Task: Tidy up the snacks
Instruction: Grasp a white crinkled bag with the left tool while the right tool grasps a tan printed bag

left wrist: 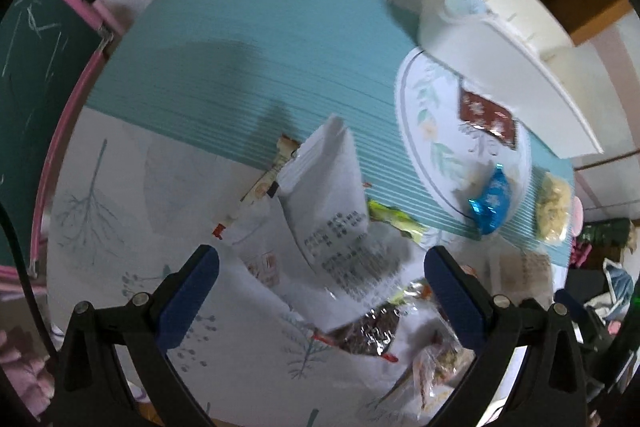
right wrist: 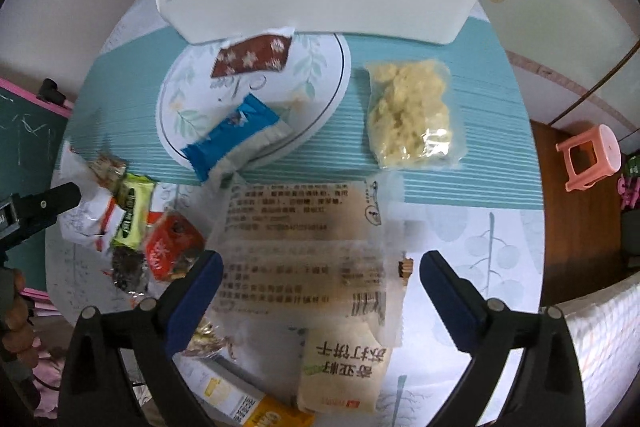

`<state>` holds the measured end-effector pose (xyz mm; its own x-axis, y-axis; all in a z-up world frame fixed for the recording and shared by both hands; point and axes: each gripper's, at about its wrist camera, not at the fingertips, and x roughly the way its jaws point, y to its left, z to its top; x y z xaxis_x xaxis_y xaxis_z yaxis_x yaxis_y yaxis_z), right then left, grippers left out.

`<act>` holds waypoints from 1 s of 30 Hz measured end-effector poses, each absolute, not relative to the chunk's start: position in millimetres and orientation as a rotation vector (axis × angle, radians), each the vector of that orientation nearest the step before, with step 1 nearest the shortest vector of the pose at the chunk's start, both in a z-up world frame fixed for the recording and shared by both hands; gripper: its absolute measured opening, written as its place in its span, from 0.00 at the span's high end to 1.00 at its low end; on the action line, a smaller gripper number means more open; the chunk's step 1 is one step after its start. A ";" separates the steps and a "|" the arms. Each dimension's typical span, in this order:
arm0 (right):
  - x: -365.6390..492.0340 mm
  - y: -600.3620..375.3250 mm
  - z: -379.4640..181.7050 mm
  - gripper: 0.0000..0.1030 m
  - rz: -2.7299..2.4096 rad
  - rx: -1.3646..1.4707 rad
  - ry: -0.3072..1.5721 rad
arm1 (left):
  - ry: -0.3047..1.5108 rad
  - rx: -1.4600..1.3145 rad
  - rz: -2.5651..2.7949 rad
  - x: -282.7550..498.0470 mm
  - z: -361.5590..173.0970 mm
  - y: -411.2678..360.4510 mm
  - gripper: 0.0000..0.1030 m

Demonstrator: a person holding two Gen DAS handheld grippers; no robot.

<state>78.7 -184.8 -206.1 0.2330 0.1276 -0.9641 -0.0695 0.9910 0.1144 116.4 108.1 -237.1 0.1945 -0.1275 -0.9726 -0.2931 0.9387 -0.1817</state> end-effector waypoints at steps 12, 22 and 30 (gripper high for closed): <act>95.6 -167.0 -229.7 0.00 0.142 0.044 1.396 | 1.420 -0.406 0.170 124.8 -263.4 106.8 0.24; 93.0 -167.0 -222.4 0.26 0.139 0.026 1.358 | 1.390 -0.322 0.164 115.1 -252.0 99.6 0.56; 82.7 -177.6 -200.7 0.27 0.155 0.080 1.332 | 1.295 -0.269 0.151 94.6 -199.9 90.6 0.56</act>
<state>82.7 -177.6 -200.7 0.2281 0.1579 -0.9607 -0.0666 0.9870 0.1464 94.6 90.6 -199.9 0.2682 -0.0400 -0.9625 -0.2598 0.9591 -0.1123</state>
